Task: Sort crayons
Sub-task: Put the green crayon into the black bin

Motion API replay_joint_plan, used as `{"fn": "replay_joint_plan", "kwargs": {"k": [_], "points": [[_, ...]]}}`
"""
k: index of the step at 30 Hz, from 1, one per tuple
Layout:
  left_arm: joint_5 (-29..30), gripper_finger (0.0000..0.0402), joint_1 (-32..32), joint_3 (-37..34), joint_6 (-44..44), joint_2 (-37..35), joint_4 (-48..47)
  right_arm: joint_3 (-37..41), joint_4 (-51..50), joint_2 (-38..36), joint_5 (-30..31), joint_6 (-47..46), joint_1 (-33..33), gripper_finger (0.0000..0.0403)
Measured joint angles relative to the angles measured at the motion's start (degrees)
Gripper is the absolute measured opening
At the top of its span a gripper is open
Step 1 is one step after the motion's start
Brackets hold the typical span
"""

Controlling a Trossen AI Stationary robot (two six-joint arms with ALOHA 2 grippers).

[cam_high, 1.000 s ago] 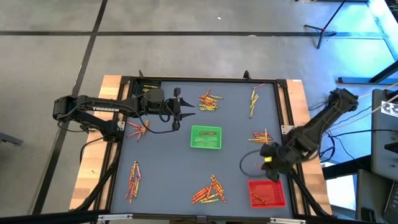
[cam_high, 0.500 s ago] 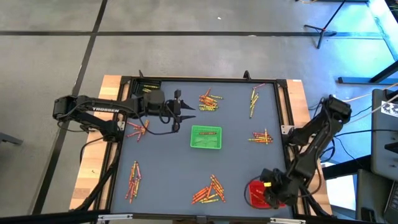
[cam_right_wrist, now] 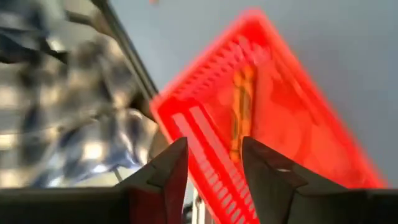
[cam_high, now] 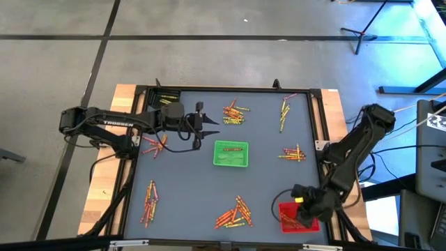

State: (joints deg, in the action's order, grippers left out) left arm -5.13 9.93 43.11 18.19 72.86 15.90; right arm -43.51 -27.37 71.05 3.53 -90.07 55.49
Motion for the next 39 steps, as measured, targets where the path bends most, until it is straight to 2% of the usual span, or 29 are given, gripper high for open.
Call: {"fn": "replay_joint_plan", "kwargs": {"k": [7,12,15,19,24,28,34,39], "points": [[-0.02,0.0127,0.00,0.00,-1.54,0.00,-0.88,0.00,-12.01,-6.80,9.40,9.86,-10.41,0.0154],[-0.04,0.0127,0.00,-0.84,-1.54,0.00,-1.38,0.00,-22.84,-7.29,10.62,17.91,-22.38,0.0154],[-0.07,0.0127,0.30,-1.44,-1.58,0.04,-1.37,0.02,-25.93,-7.09,13.41,23.41,-29.90,0.0154],[-0.02,0.0127,0.70,-1.55,-1.81,0.04,-1.31,0.02,-26.91,-7.09,15.98,28.68,-40.34,0.0154],[-0.04,0.0127,0.70,-1.60,-2.27,0.04,-1.28,0.02,-26.89,-7.09,13.14,38.97,-52.13,0.0154],[-0.02,0.0127,0.70,-1.60,-2.63,0.04,-1.28,0.02,-26.57,-7.09,13.82,45.26,-60.22,0.0154],[-0.02,0.0127,0.70,-1.66,-2.63,0.04,-1.26,0.09,-24.93,-7.00,14.47,50.32,-71.55,0.0154],[-0.02,0.0127,0.70,-1.66,-2.70,0.04,-1.24,0.11,-22.01,-4.18,12.80,52.75,-78.34,0.0154]]}}
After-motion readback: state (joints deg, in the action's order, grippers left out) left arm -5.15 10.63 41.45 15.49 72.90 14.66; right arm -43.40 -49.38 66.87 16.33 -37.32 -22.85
